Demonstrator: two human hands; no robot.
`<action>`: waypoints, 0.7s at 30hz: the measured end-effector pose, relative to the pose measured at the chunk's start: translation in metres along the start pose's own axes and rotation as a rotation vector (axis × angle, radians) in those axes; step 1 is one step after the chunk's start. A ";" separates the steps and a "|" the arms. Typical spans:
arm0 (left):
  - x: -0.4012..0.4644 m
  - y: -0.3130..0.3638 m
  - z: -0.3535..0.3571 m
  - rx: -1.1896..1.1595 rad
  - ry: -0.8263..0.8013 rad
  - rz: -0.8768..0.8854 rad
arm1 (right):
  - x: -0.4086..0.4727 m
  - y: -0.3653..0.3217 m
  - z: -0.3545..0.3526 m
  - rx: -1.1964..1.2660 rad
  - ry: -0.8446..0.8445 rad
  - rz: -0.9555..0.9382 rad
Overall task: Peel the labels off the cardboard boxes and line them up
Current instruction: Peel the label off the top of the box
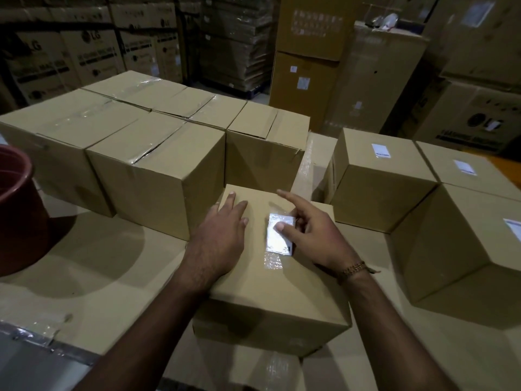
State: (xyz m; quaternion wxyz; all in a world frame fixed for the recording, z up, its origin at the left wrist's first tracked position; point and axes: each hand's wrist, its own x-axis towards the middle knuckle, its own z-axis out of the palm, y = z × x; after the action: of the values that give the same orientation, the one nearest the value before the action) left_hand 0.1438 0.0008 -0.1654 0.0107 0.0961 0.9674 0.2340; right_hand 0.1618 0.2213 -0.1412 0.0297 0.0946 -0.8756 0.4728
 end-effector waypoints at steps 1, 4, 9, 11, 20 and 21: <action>0.000 0.000 0.000 0.001 -0.002 -0.001 | -0.003 -0.002 -0.001 0.018 -0.017 0.026; 0.000 0.001 -0.001 0.006 0.001 0.003 | -0.012 -0.003 -0.002 0.074 -0.022 0.128; 0.000 0.001 0.000 0.004 0.006 0.006 | -0.030 -0.007 0.006 0.041 0.086 0.223; 0.000 0.001 0.000 0.012 0.001 -0.002 | -0.036 -0.011 0.010 -0.018 0.118 0.250; 0.001 0.000 0.002 0.010 0.001 -0.006 | -0.045 -0.012 0.007 -0.006 0.107 0.261; 0.001 0.000 0.002 0.011 -0.001 -0.006 | -0.045 -0.012 0.007 0.004 0.107 0.263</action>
State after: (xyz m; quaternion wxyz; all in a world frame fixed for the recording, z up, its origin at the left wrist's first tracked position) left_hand 0.1431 0.0017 -0.1669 0.0112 0.0931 0.9690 0.2287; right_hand 0.2082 0.2154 -0.1419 0.0139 -0.0463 -0.8766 0.4788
